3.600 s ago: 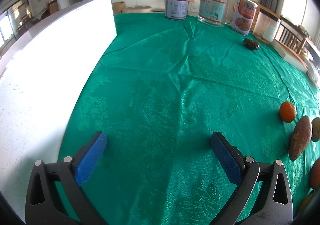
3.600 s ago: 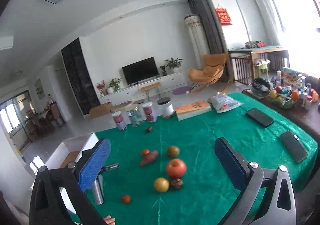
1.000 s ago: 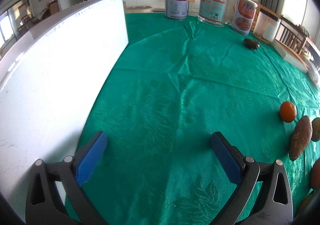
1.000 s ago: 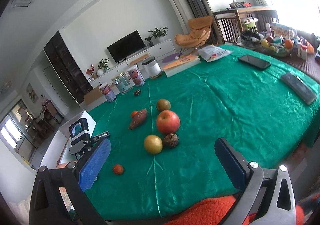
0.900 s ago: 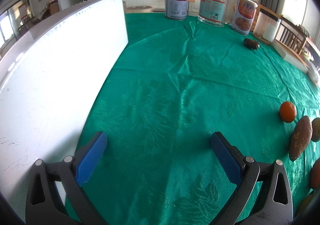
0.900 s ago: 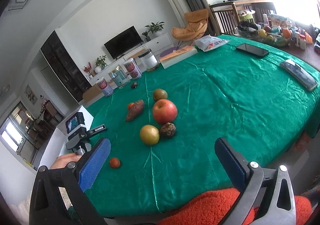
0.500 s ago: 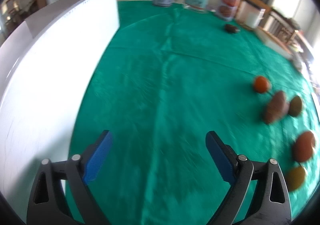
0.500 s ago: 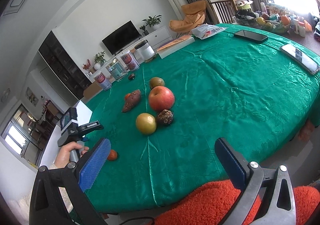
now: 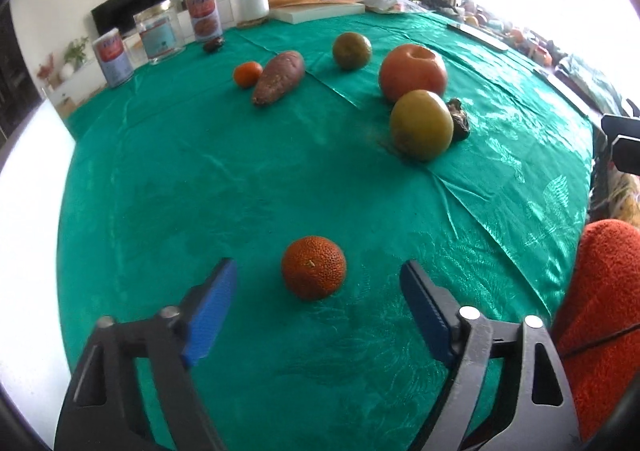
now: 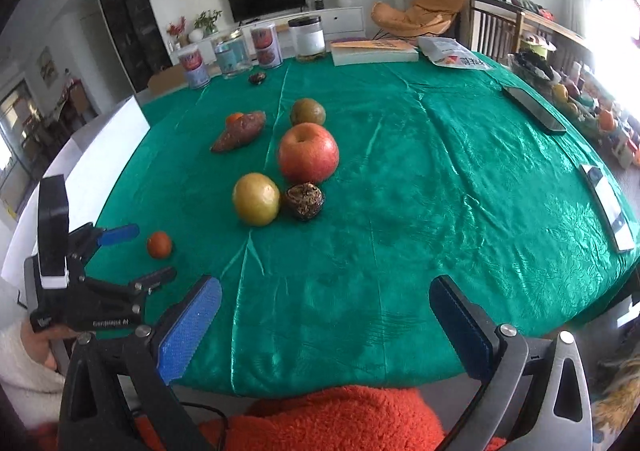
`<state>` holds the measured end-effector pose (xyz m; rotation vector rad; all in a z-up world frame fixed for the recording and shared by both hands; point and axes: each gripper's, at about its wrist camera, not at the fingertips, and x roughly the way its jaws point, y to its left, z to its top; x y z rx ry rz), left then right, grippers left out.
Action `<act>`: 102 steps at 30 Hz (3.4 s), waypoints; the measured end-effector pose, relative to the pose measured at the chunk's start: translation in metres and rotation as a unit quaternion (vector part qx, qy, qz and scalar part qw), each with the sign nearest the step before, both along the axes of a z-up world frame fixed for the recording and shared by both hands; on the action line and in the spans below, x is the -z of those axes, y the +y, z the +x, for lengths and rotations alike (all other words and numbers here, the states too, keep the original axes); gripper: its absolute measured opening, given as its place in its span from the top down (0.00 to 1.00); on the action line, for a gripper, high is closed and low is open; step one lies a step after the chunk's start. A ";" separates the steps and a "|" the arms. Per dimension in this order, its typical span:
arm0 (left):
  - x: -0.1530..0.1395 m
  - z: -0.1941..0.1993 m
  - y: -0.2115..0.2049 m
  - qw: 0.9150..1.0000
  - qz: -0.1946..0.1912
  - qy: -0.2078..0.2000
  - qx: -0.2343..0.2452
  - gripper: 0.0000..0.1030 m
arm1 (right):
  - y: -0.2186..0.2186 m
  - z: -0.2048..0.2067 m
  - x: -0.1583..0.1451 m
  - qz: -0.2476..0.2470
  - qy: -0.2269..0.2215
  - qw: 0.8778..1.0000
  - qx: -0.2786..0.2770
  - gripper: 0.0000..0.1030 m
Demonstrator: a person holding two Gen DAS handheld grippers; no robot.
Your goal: Organize fruits
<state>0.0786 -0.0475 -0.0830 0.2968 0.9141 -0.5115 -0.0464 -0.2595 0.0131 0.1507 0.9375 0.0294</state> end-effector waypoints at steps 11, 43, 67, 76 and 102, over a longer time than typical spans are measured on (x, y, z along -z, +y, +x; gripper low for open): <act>-0.018 -0.002 0.035 0.994 -0.098 0.024 -0.036 0.72 | 0.036 0.078 0.012 0.060 0.025 0.994 -0.092 0.39; -0.088 -0.055 0.342 0.920 -0.138 0.030 -0.366 0.71 | 0.380 0.081 -0.041 0.175 0.082 0.901 -0.389 0.53; -0.089 0.013 0.185 0.970 -0.073 -0.051 -0.227 0.19 | -0.033 -0.036 -0.233 -0.337 -0.050 0.939 0.042 0.00; -0.086 -0.008 0.177 0.968 -0.066 -0.046 -0.237 0.19 | -0.014 -0.013 -0.063 0.009 -0.103 0.992 0.069 0.00; -0.082 -0.012 0.020 0.984 -0.143 -0.023 -0.100 0.01 | -0.015 0.038 0.006 -0.073 -0.019 0.992 0.098 0.00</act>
